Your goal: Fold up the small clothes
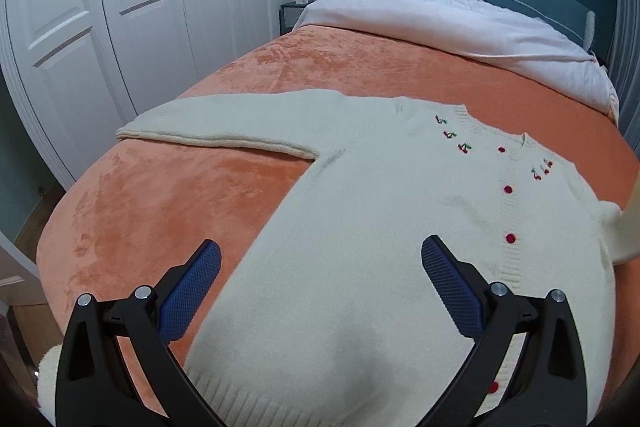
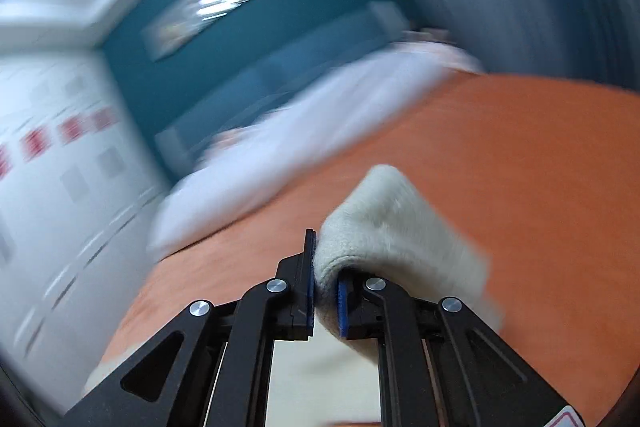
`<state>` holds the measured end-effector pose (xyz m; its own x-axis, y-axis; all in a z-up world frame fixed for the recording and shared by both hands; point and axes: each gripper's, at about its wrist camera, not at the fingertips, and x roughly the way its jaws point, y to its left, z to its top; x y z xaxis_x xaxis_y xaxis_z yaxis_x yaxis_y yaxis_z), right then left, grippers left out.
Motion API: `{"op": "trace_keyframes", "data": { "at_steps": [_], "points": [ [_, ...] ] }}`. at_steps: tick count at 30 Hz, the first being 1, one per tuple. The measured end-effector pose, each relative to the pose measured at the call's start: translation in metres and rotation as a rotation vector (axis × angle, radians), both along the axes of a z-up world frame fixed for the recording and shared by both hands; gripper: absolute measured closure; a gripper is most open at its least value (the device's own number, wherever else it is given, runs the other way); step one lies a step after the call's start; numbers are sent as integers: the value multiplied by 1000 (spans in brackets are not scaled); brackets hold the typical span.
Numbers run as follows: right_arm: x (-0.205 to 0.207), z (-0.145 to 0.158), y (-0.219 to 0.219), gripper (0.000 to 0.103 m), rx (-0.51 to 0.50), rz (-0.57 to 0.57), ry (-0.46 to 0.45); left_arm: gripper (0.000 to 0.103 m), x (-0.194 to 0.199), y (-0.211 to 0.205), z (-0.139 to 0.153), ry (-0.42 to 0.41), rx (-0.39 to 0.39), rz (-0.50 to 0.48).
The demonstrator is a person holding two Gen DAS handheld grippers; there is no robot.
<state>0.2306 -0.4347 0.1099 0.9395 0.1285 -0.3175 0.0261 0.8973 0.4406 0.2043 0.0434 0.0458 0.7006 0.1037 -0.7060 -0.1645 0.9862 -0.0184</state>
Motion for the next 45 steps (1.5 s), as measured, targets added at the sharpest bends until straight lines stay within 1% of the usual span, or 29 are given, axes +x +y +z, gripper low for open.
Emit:
{"op": "trace_keyframes", "data": {
  "at_steps": [2,3,4,6,7,10,13,15,17,18,19,20,21,22,23,24,25,26,27,30,32,33,34,36,37,38,39,42,45],
  "points": [
    [25,-1,83,84,-38,218,12,5,8,-1,5,-8,-59,-14],
    [33,-11,120,79,-59,303,34,5,14,-2,7,-9,-102,-26],
    [37,-22,146,66,-84,345,58,5,23,-4,8,-2,-146,-38],
    [33,-54,185,64,-121,369,140,5,41,-8,8,17,-227,-64],
    [29,-69,189,64,-101,370,182,5,52,-11,6,27,-268,-77],
    [-3,-103,167,61,4,265,297,5,86,-23,-8,61,-343,-103],
    [-38,-128,122,59,128,114,384,5,121,-37,-42,162,-335,-92],
    [-45,-140,86,58,199,26,426,5,138,-36,-69,249,-414,-34],
    [-43,-147,64,58,255,-30,438,8,142,-28,-84,276,-527,51],
    [-44,-152,58,57,284,-52,439,11,143,-26,-87,269,-545,80],
    [-39,-156,51,54,312,-78,443,25,143,-26,-86,249,-559,85],
    [-36,-160,48,51,336,-95,445,51,146,-27,-85,233,-584,64],
    [-32,-164,48,51,356,-112,447,63,151,-31,-86,242,-630,18],
    [-25,-168,45,52,368,-128,445,80,157,-36,-86,264,-655,-8],
    [-18,-169,44,53,371,-141,437,87,162,-39,-83,266,-656,-19],
    [-10,-167,43,57,366,-145,425,89,168,-46,-78,249,-634,-39],
    [-4,-164,44,73,351,-150,413,91,174,-53,-70,225,-610,-72],
    [0,-161,44,99,333,-154,401,92,180,-57,-61,197,-599,-103],
    [5,-156,44,98,330,-156,385,92,185,-63,-47,154,-588,-138],
    [-12,-129,43,102,287,-185,249,92,189,-64,0,1,-597,-213],
    [-22,-113,47,102,215,-212,198,92,185,-56,12,-33,-628,-232],
    [-22,-114,47,102,203,-218,208,92,183,-51,5,-26,-615,-213],
    [-19,-126,46,102,203,-213,261,92,182,-47,-10,0,-586,-192],
    [-13,-154,43,102,200,-218,386,92,182,-39,-58,128,-516,-137],
    [-18,-160,43,102,212,-214,399,92,183,-35,-83,203,-502,-113],
    [-22,-160,45,102,217,-212,391,90,178,-27,-100,233,-513,-97],
    [-27,-156,49,102,205,-207,388,89,171,-21,-102,196,-547,-101],
    [-39,-145,66,101,154,-167,406,85,158,-7,-90,165,-576,-49],
    [-61,-132,95,95,47,-93,419,55,144,31,-76,107,-613,28]
  ]
}}
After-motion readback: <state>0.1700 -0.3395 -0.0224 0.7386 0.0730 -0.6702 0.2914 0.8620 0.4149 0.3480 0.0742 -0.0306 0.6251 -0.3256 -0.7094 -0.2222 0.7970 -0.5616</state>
